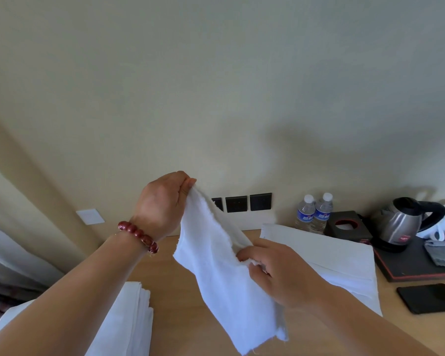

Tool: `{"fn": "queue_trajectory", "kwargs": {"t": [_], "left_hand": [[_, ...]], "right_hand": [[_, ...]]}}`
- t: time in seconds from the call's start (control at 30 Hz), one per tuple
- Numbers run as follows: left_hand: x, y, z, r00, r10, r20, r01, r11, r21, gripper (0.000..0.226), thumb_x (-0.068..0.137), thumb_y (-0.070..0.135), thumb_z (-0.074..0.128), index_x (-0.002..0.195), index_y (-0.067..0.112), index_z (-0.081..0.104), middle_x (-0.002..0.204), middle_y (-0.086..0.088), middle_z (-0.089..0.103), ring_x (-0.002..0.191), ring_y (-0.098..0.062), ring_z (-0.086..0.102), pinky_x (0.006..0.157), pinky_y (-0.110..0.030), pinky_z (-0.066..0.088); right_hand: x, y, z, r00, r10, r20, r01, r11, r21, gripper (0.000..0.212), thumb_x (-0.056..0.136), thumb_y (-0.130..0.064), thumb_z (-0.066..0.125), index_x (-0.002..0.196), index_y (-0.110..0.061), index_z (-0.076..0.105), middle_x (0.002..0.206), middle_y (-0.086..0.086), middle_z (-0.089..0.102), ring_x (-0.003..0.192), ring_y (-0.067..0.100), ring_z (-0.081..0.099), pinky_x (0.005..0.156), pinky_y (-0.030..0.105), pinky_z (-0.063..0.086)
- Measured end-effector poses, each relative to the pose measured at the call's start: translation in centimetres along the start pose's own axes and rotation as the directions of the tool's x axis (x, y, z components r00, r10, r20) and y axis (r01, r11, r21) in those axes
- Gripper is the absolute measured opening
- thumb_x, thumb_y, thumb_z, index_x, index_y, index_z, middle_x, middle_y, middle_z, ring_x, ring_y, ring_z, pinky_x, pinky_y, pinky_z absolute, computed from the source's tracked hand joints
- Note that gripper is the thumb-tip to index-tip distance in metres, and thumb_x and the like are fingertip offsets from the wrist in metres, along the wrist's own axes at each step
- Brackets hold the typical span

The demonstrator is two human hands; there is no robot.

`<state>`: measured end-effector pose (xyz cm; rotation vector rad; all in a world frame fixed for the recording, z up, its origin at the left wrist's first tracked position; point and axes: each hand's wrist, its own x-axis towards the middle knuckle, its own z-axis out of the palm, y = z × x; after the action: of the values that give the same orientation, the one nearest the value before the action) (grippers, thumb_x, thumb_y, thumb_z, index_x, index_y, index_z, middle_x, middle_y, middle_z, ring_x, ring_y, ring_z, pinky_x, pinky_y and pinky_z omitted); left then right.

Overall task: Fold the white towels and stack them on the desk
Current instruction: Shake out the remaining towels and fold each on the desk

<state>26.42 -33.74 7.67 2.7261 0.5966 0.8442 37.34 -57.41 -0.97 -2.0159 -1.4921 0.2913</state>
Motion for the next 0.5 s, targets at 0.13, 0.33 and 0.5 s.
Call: {"fn": "queue_trajectory", "kwargs": {"t": [0.13, 0.33, 0.5], "left_hand": [[0.3, 0.3, -0.2, 1.000, 0.024, 0.001, -0.024, 1.000, 0.000, 0.036, 0.105, 0.028, 0.040, 0.074, 0.012, 0.049, 0.059, 0.009, 0.043, 0.057, -0.007, 0.042, 0.053, -0.016, 0.026], [0.1, 0.4, 0.5, 0.995, 0.098, 0.024, -0.099, 0.995, 0.003, 0.037, 0.103, 0.038, 0.033, 0.074, 0.018, 0.046, 0.063, 0.012, 0.043, 0.061, -0.004, 0.043, 0.057, -0.014, 0.027], [0.8, 1.2, -0.3, 0.992, 0.112, -0.056, -0.112, 0.994, -0.003, 0.035, 0.102, 0.037, 0.033, 0.073, 0.020, 0.042, 0.062, 0.012, 0.040, 0.059, -0.007, 0.041, 0.055, -0.017, 0.026]], "right_hand": [[0.1, -0.2, 0.1, 0.998, 0.024, 0.055, -0.022, 0.999, -0.037, 0.029, 0.092, -0.030, 0.051, 0.118, -0.037, 0.062, 0.094, -0.018, 0.056, 0.085, 0.010, 0.057, 0.075, 0.024, 0.047], [-0.1, 0.8, 1.4, 0.997, 0.047, 0.064, -0.038, 0.990, -0.137, 0.024, 0.100, -0.044, 0.047, 0.115, -0.032, 0.062, 0.080, -0.013, 0.053, 0.076, 0.012, 0.055, 0.065, 0.018, 0.039], [-0.3, 1.6, 2.8, 0.993, 0.117, -0.004, -0.117, 0.981, -0.156, 0.036, 0.103, -0.033, 0.039, 0.136, -0.044, 0.032, 0.078, -0.008, 0.058, 0.067, 0.013, 0.052, 0.062, 0.028, 0.042]]}}
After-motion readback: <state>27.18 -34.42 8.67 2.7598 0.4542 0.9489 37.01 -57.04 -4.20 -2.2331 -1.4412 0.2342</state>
